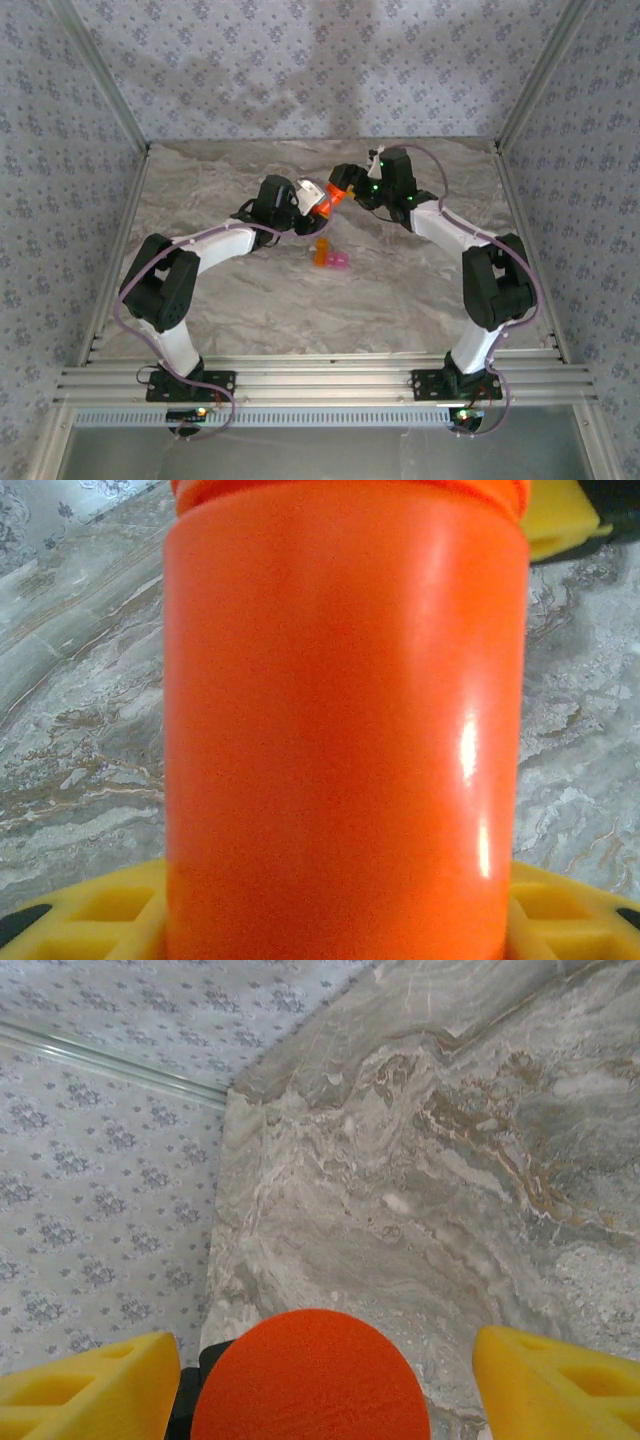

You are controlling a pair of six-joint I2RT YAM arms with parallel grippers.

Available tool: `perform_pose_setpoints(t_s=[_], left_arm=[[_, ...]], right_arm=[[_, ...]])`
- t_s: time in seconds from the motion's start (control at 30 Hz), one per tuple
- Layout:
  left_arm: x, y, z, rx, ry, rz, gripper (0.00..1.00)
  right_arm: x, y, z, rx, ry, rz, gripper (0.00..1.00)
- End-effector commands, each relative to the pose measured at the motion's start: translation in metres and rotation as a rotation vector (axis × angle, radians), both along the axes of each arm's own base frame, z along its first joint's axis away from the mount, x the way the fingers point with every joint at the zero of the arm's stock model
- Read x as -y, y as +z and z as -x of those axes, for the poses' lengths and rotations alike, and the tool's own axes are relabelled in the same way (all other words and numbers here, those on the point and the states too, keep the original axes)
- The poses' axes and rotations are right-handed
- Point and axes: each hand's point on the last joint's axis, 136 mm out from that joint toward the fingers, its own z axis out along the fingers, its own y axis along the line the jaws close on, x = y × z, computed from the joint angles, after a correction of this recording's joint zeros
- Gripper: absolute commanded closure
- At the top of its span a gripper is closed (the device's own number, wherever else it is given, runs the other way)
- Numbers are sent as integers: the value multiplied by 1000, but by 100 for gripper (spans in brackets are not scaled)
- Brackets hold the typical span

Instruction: Sort the pills into containers

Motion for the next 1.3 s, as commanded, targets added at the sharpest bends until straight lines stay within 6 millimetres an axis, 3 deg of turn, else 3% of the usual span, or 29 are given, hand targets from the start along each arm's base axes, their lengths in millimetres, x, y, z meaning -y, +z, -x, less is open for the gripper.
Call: perform_pose_setpoints(t_s=[0.0, 0.17, 0.3, 0.47, 0.6, 0.73, 0.9, 1.13, 1.17, 1.27], left_arm=[[4, 25, -1, 59, -12, 19, 100], [5, 24, -1, 59, -13, 17, 100], [5, 25, -1, 60, -13, 21, 100], [8, 27, 3, 42, -40, 47, 100], [11, 38, 15, -21, -118, 143, 100], [16, 58, 29, -136, -243, 304, 100], [20, 67, 41, -178, -318, 348, 100], [21, 65, 40, -187, -316, 344, 100], [21, 65, 39, -185, -311, 343, 100], [20, 63, 36, -170, -287, 328, 100]], right_arm=[[-8, 3, -3, -6, -1, -5, 23], [-12, 3, -1, -5, 14, -12, 35], [-14, 3, 0, 4, 31, -13, 55], [-10, 12, -4, 78, 54, -20, 62], [-7, 28, -12, 245, 168, -22, 60], [-3, 42, -6, 469, 337, -27, 55], [9, 42, -7, 504, 398, 26, 56], [9, 45, -2, 500, 411, 40, 58], [8, 45, -1, 498, 413, 35, 56], [1, 44, 3, 457, 408, 21, 30]])
